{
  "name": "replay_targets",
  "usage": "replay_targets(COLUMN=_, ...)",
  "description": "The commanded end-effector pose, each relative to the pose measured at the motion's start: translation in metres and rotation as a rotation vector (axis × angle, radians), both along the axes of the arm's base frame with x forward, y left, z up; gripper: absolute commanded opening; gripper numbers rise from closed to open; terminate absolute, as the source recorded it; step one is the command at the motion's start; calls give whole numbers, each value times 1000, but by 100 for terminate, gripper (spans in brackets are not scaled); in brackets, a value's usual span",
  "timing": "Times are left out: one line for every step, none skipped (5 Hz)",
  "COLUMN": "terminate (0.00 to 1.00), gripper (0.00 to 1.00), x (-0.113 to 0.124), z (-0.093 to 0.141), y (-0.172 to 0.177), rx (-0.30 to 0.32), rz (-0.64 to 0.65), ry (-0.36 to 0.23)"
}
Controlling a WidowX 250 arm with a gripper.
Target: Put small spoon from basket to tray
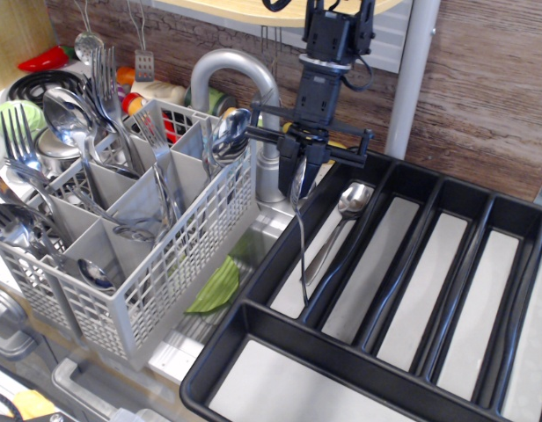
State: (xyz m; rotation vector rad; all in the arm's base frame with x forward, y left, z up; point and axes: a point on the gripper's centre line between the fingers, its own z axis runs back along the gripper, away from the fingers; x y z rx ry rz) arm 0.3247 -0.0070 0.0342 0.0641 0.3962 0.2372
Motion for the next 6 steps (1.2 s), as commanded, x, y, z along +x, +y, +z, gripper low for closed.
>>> replay_targets(terminate=0, gripper=0, x=12, z=28, y=3, rx=70, rz=-60, ry=-2)
replay_targets(terminate=0, gripper=0, x=22, z=34, y=12, rx=104, rz=-94, ry=-18)
replay_targets(terminate=0, gripper=0, x=24, z=25, y=13, rx=75, rz=-98, ry=-23)
replay_targets(terminate=0, gripper=0, x=24, z=7, y=13, rx=20, rz=-90, ry=-39)
replay_targets(terminate=0, gripper=0, x=25, z=-12, y=10, rx=-46, rz=-76, ry=-53)
replay_targets(terminate=100, gripper=100, x=29, z=-9, y=10, rx=-67, rz=-80, ry=-88)
